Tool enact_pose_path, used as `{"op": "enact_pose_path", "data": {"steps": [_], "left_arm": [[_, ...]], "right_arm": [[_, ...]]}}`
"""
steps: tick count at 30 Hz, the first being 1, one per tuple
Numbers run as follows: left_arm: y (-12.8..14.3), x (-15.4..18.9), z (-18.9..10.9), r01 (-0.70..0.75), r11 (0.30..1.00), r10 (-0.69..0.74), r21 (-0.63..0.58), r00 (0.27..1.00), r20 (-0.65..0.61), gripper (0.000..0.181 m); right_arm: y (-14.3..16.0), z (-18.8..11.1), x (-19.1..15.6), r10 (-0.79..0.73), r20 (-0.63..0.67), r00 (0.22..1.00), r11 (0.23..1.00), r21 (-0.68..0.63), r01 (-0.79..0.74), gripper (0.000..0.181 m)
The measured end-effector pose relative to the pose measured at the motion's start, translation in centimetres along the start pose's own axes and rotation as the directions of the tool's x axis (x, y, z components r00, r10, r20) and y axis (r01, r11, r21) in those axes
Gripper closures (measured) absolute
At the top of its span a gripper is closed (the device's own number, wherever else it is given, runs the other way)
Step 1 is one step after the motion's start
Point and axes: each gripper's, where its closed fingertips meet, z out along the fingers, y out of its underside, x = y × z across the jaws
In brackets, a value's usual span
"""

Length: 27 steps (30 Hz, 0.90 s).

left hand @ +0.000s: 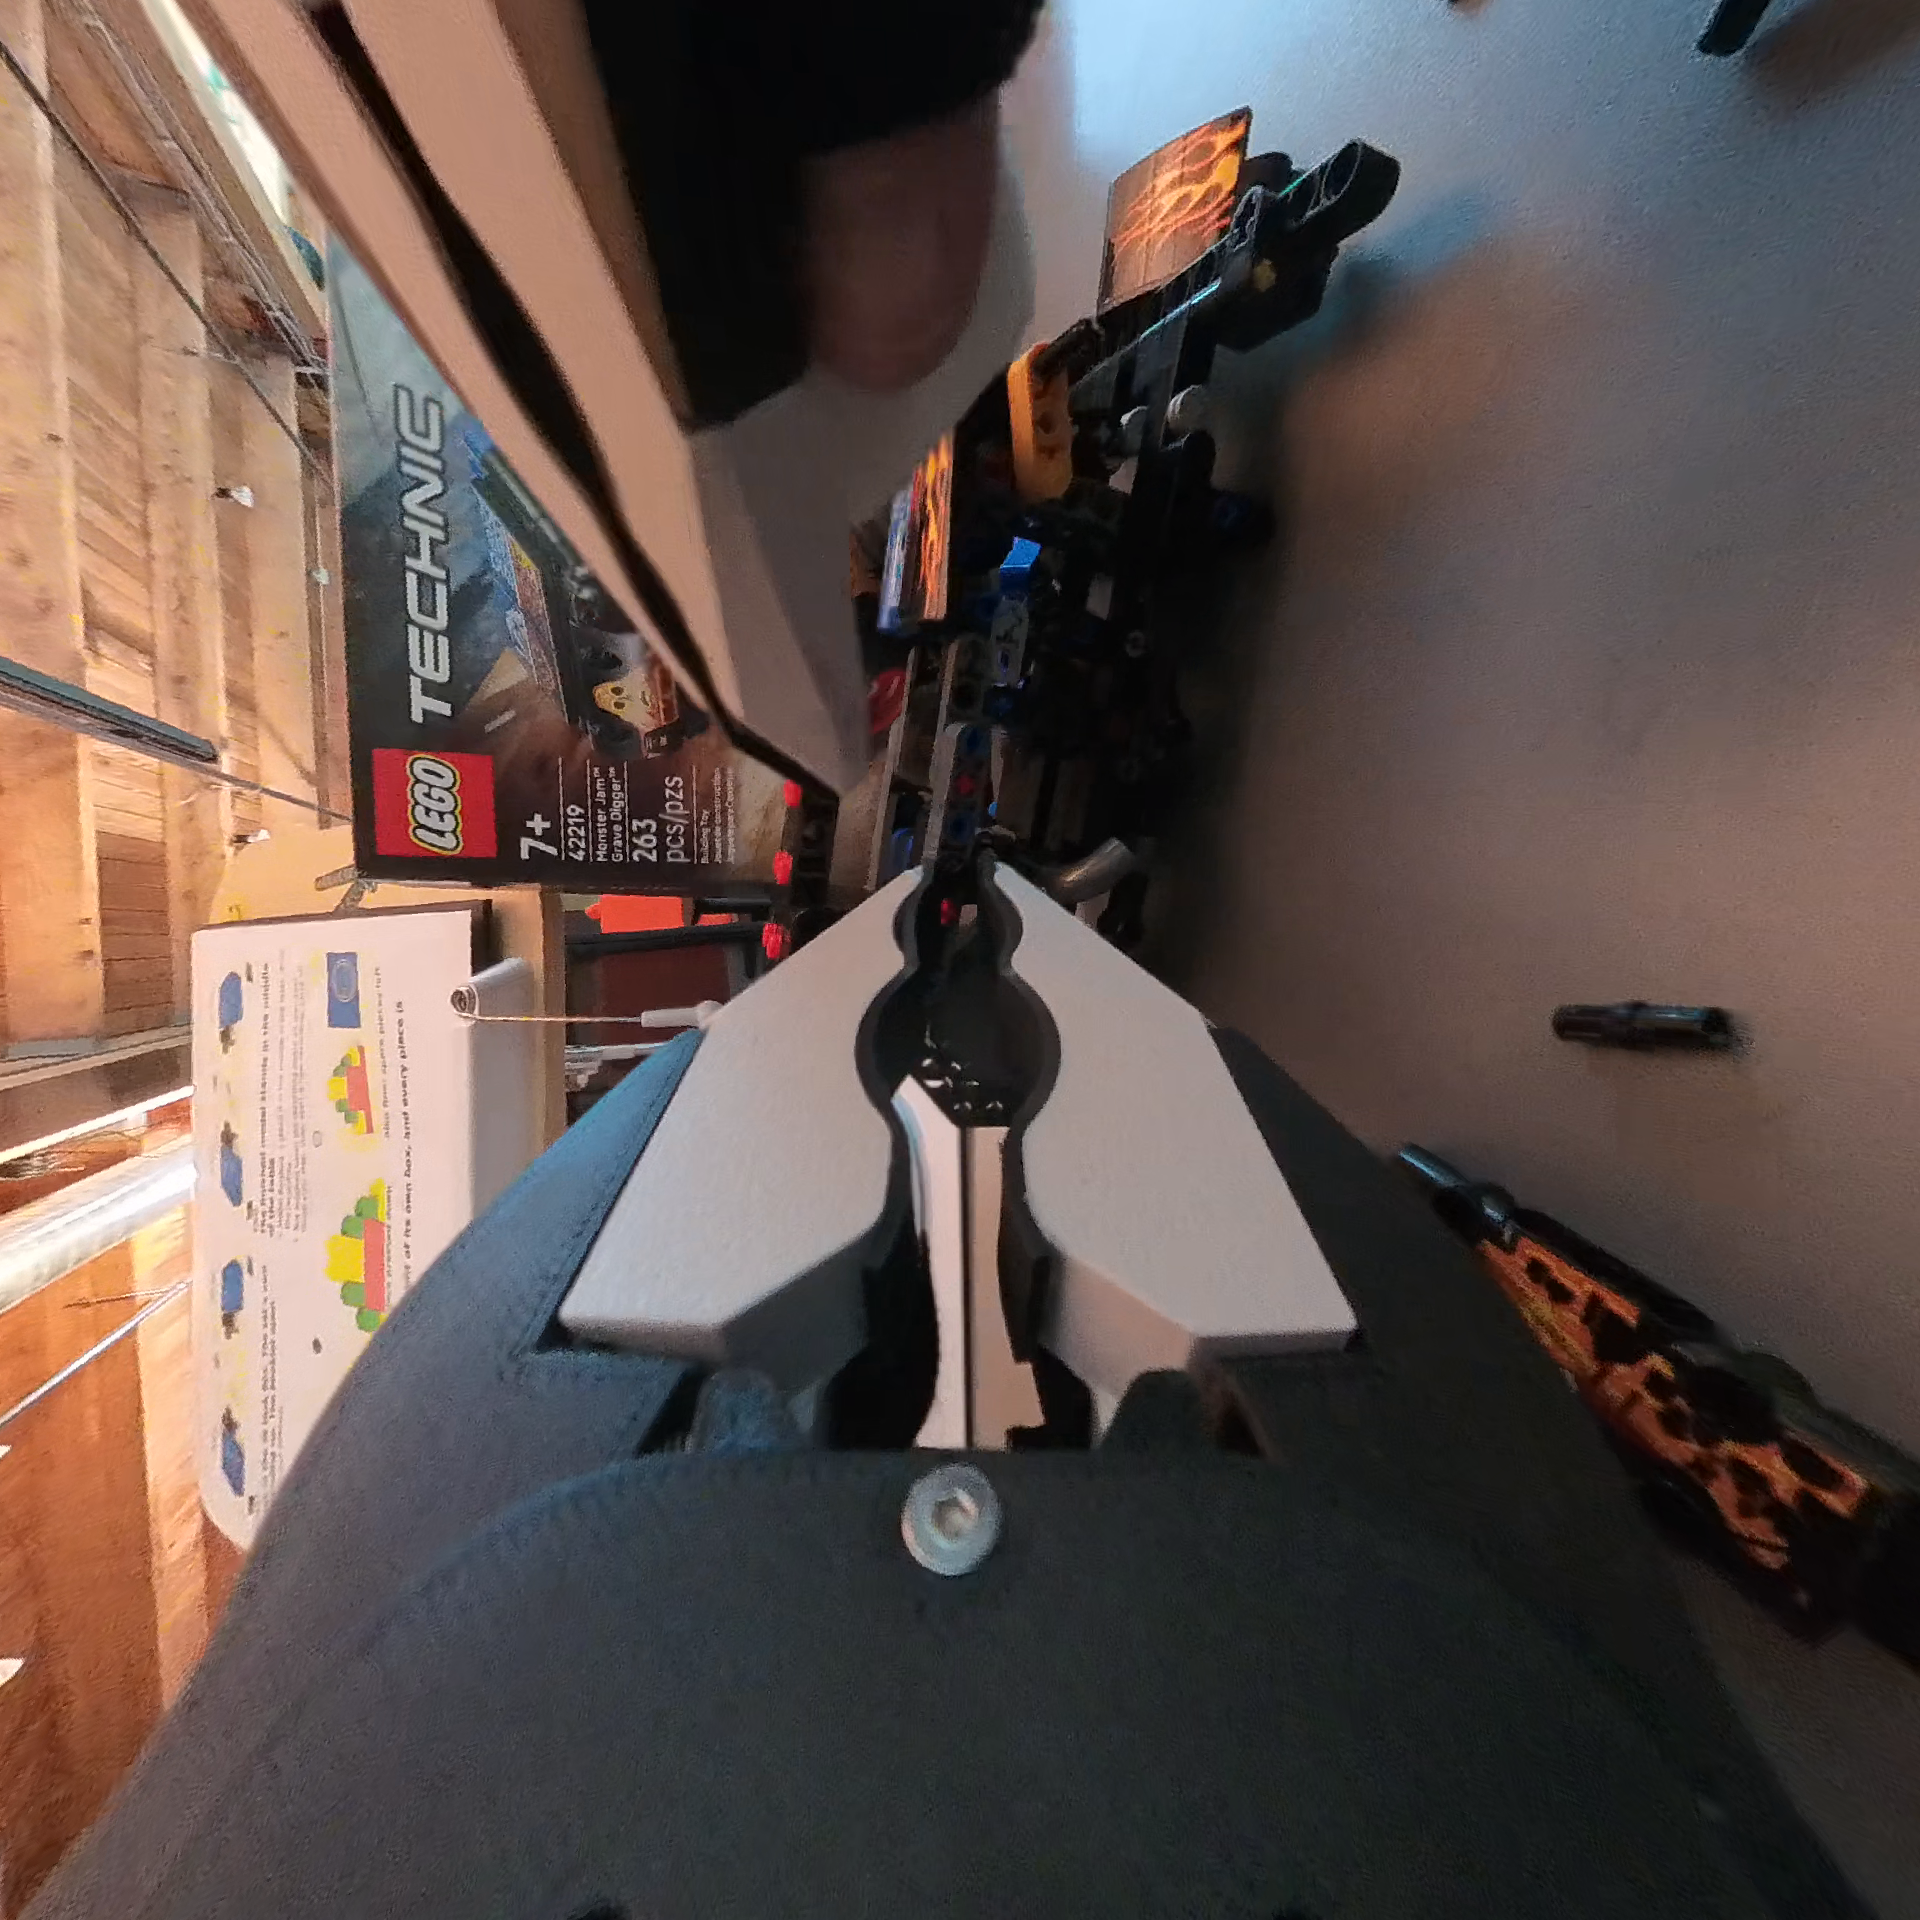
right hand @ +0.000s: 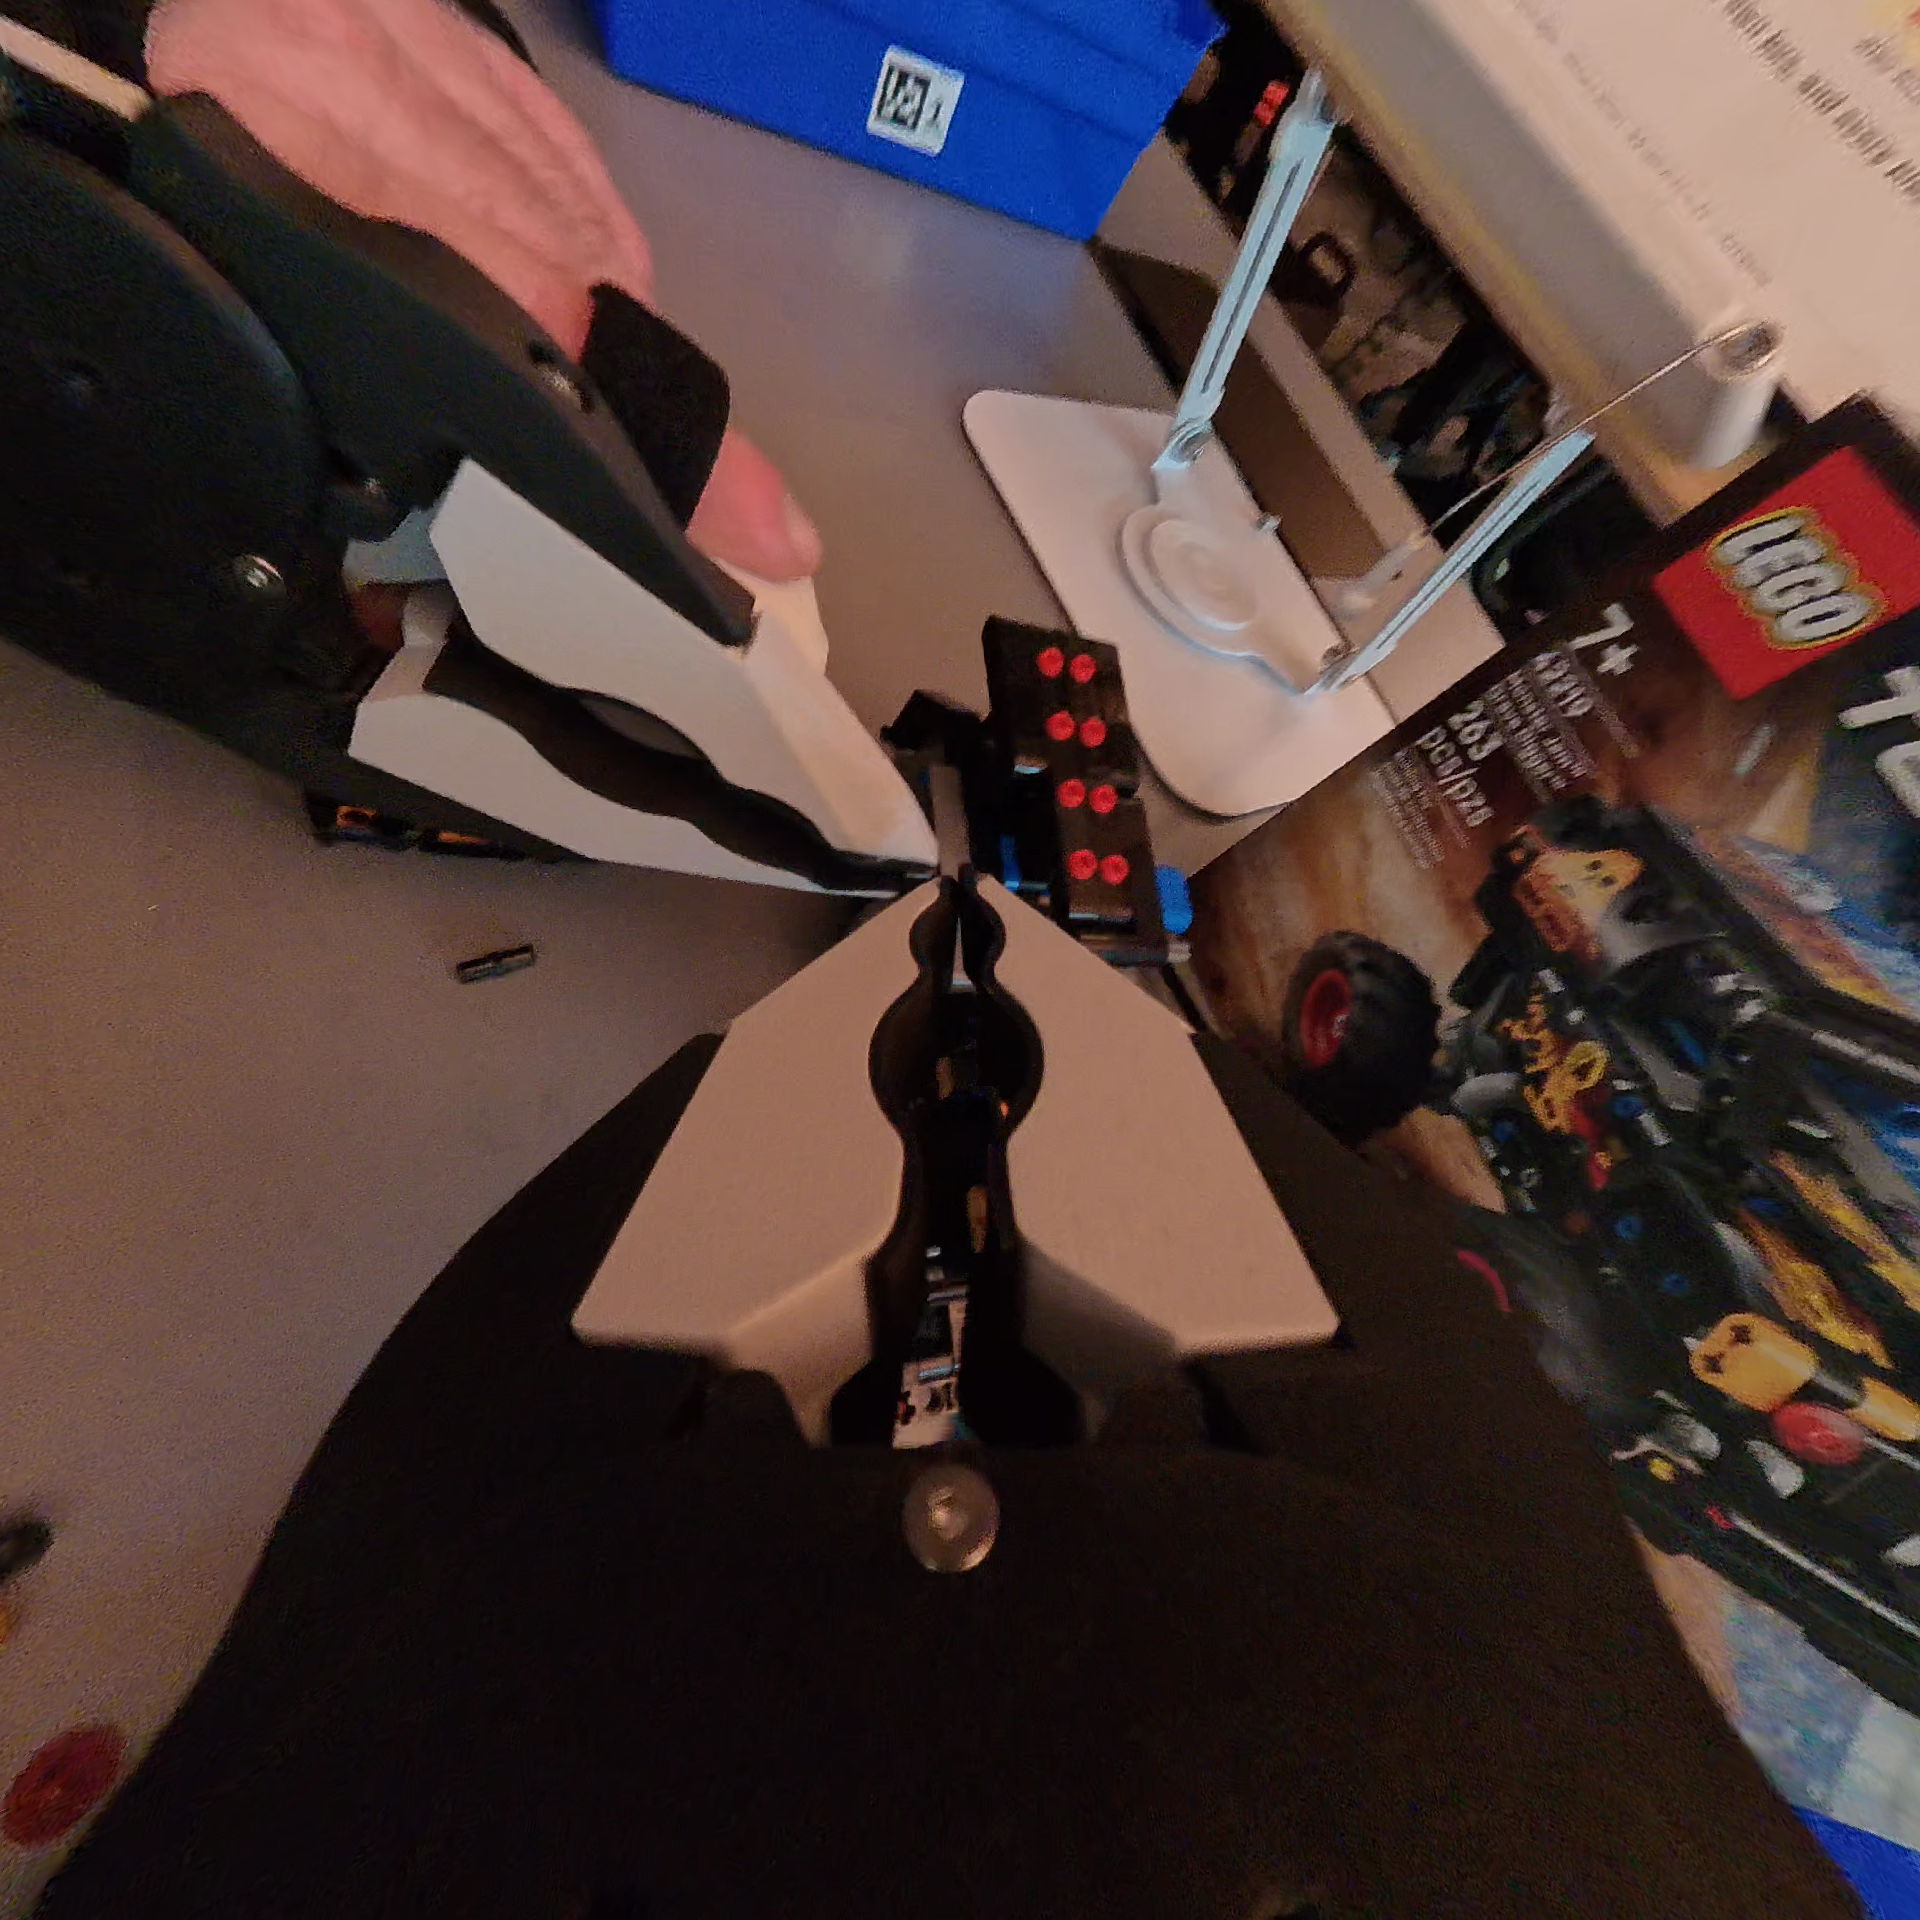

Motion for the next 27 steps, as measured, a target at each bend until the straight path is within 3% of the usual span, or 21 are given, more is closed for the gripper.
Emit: {"op": "enact_pose_path", "data": {"steps": [4, 11, 14, 19, 22, 27], "left_arm": [[-0.2, 0.2, 0.4, -0.015, 1.0, 0.015, -0.002, 1.0, 0.005, 0.172], [0.0, 0.0, 0.9, -0.015, 0.999, 0.016, -0.031, 1.0, 0.023, 0.181], [-0.6, 3.2, 1.3, -0.101, 0.995, 0.099, -0.028, 0.993, -0.068, 0.181], [-0.3, -0.4, 0.4, 0.05, 0.999, -0.05, -0.014, 0.998, 0.027, 0.181], [0.3, -0.6, 0.9, 0.035, 0.998, -0.032, -0.058, 0.998, 0.051, 0.172], [0.4, -0.2, 1.8, -0.007, 0.997, 0.011, -0.073, 0.998, 0.056, 0.173]], "right_arm": [[1.8, 1.0, 0.0, 0.02, 0.016, 1.0, 0.998, -0.065, -0.019, 0.175], [2.1, 2.0, 0.5, 0.022, -0.014, 1.0, 0.996, -0.084, -0.023, 0.177], [2.3, 2.2, 1.0, 0.016, -0.051, 0.999, 0.994, -0.103, -0.021, 0.181], [2.3, 2.0, 0.9, 0.049, -0.031, 0.998, 0.995, -0.082, -0.051, 0.181], [2.2, 2.1, 0.9, 0.063, -0.024, 0.998, 0.995, -0.071, -0.065, 0.181], [2.2, 2.1, 0.9, 0.071, -0.024, 0.997, 0.995, -0.067, -0.072, 0.181]]}}
